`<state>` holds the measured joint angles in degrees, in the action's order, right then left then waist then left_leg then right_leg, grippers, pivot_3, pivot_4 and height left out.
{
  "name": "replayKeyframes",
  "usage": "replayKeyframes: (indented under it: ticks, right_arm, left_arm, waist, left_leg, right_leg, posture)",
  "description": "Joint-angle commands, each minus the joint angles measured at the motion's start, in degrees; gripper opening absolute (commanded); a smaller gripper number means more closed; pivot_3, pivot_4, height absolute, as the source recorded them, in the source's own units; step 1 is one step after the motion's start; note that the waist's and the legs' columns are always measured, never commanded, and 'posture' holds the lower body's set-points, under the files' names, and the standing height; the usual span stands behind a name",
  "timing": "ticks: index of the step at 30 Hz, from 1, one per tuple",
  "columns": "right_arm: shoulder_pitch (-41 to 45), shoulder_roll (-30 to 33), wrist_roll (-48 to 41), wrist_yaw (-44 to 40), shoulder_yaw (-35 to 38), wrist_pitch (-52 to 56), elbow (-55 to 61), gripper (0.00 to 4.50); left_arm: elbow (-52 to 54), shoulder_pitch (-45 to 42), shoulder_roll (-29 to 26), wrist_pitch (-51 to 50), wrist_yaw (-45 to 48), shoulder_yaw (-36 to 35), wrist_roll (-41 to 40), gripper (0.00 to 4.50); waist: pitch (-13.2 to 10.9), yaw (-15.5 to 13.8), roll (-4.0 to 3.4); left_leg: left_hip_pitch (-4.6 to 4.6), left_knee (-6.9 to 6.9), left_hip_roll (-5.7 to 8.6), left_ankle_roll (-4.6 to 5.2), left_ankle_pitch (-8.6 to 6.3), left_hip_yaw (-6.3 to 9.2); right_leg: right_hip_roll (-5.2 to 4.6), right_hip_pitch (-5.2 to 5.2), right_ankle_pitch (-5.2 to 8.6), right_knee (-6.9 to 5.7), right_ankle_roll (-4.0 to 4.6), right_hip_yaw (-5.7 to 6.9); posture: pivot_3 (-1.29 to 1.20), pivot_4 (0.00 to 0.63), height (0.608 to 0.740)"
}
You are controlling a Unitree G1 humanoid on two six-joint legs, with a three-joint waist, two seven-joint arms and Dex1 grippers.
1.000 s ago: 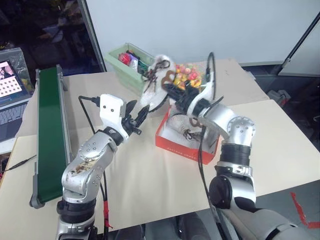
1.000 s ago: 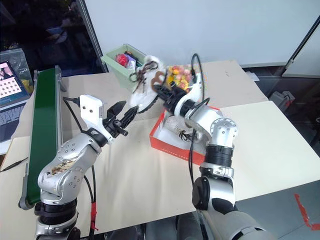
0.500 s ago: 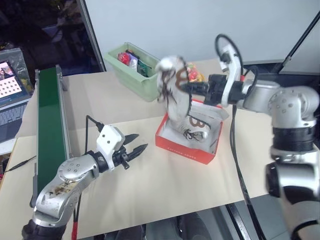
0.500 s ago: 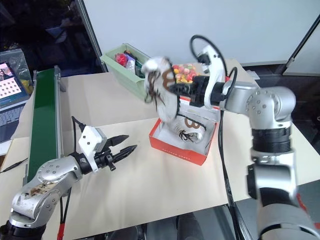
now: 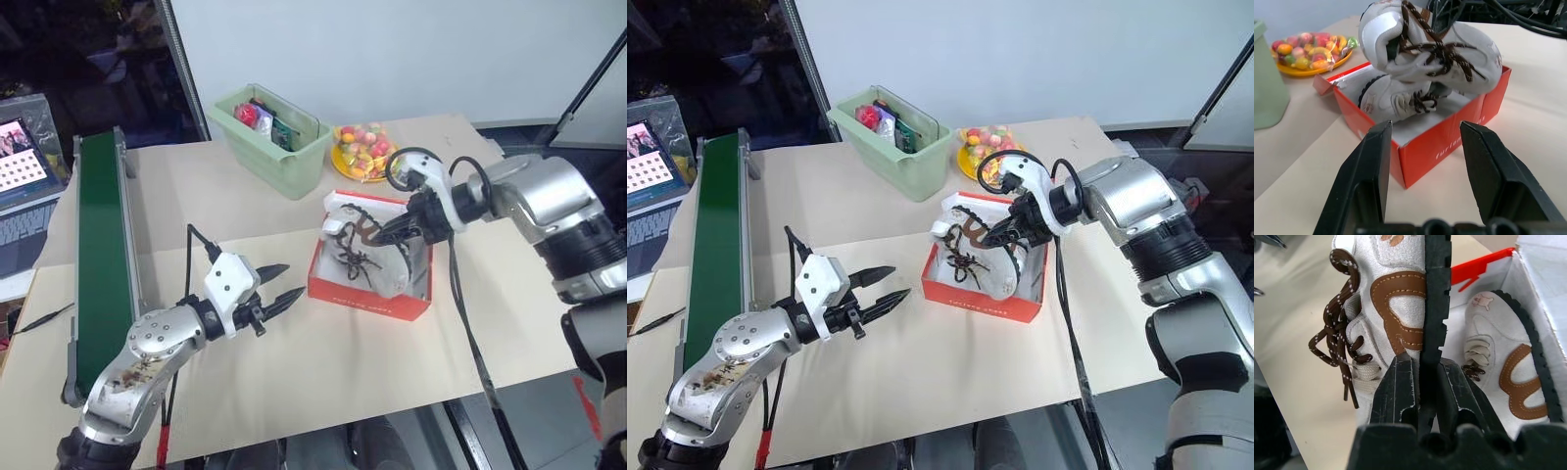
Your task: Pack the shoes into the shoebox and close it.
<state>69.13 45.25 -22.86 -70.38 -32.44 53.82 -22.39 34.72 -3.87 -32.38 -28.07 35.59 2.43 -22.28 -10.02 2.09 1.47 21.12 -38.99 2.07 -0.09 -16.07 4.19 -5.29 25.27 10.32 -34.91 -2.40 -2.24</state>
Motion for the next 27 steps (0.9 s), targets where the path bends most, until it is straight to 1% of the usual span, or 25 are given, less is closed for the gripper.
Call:
replayKeyframes:
  ticks: [1,4,6,8,11,14,17,20,27]
  right_arm:
    - [5.89,-1.29,5.14,-3.46,1.15,-3.59,-5.83,0.19]
    - [8.77,-2.85,8.09,-6.04,1.45,-5.99,-9.13,0.19]
    - [9.15,-3.21,9.94,-7.82,1.14,-8.27,-9.58,0.19]
    - [8.23,-3.10,11.35,-9.70,0.66,-9.54,-8.00,0.19]
    - [4.04,-2.41,13.69,-11.13,-0.46,-11.77,-3.53,0.19]
    - [-0.16,-2.54,15.79,-10.73,-0.47,-12.98,-0.98,0.19]
    - [-4.40,-3.29,19.10,-9.39,-1.36,-17.05,0.02,0.19]
    - [-5.63,-4.34,21.30,-9.10,-1.13,-19.11,-0.57,0.19]
    - [-5.58,-11.30,25.43,-7.54,-1.59,-22.62,-7.88,0.19]
  left_arm:
    - [2.21,0.38,0.27,1.11,-0.53,-0.55,0.17,2.34]
    - [2.57,0.83,0.15,0.98,-0.61,-0.73,0.14,2.34]
    - [2.66,0.90,0.07,0.93,-0.62,-0.87,0.08,2.34]
    - [2.66,0.81,0.00,0.74,-0.70,-1.04,-0.01,2.34]
    - [2.62,0.40,-0.01,0.33,-0.88,-1.21,-0.20,2.34]
    - [2.77,0.21,0.01,0.02,-1.00,-1.05,-0.23,2.34]
    - [3.00,0.19,0.12,-0.31,-1.17,-0.96,-0.29,2.34]
    - [3.19,0.17,0.07,-0.54,-1.32,-1.09,-0.47,2.34]
    - [3.72,0.05,0.30,-1.12,-1.91,-0.89,-0.88,2.34]
  waist:
    - [0.00,0.00,0.00]
    - [-0.01,0.05,-0.01]
    - [-0.01,0.07,-0.01]
    - [-0.01,0.06,-0.02]
    - [-0.01,0.02,-0.02]
    - [-0.01,0.00,-0.02]
    - [-0.01,-0.02,-0.02]
    - [-0.01,0.23,-0.02]
    - [-0.01,0.40,-0.02]
  left_leg:
    - [0.00,0.00,0.00,-0.01,0.01,0.01]
    - [0.03,0.03,-0.01,-0.01,0.01,0.01]
    - [0.07,0.08,-0.03,-0.01,0.00,0.03]
    - [0.08,0.09,-0.05,-0.01,0.00,0.04]
    - [0.17,0.08,-0.04,-0.01,0.00,0.03]
    - [0.17,0.06,-0.02,-0.03,0.01,0.03]
    - [0.15,0.04,-0.01,-0.06,0.03,0.03]
    - [0.13,0.03,-0.01,-0.07,0.04,0.00]
    - [0.05,0.05,-0.04,-0.09,0.05,-0.01]
  right_leg:
    - [0.01,0.00,-0.01,-0.01,0.01,0.00]
    - [0.02,0.09,-0.01,-0.02,0.01,0.00]
    - [0.03,0.18,0.00,-0.02,0.01,0.01]
    - [0.04,0.19,-0.01,-0.02,0.01,0.01]
    - [0.03,0.28,-0.01,-0.03,0.01,0.00]
    - [0.01,0.28,-0.01,-0.06,0.01,-0.01]
    - [0.00,0.26,-0.01,-0.09,0.02,-0.01]
    - [0.00,0.27,-0.01,-0.10,0.02,-0.04]
    - [0.05,0.26,-0.03,-0.13,0.05,-0.09]
  posture:
    - [0.00,0.150,0.740]
    - [0.00,0.150,0.740]
    - [0.00,0.150,0.740]
    - [0.00,0.150,0.740]
    - [0.00,0.150,0.740]
    - [0.00,0.150,0.740]
    - [0.00,0.150,0.740]
    - [0.00,0.150,0.740]
    - [0.00,0.150,0.740]
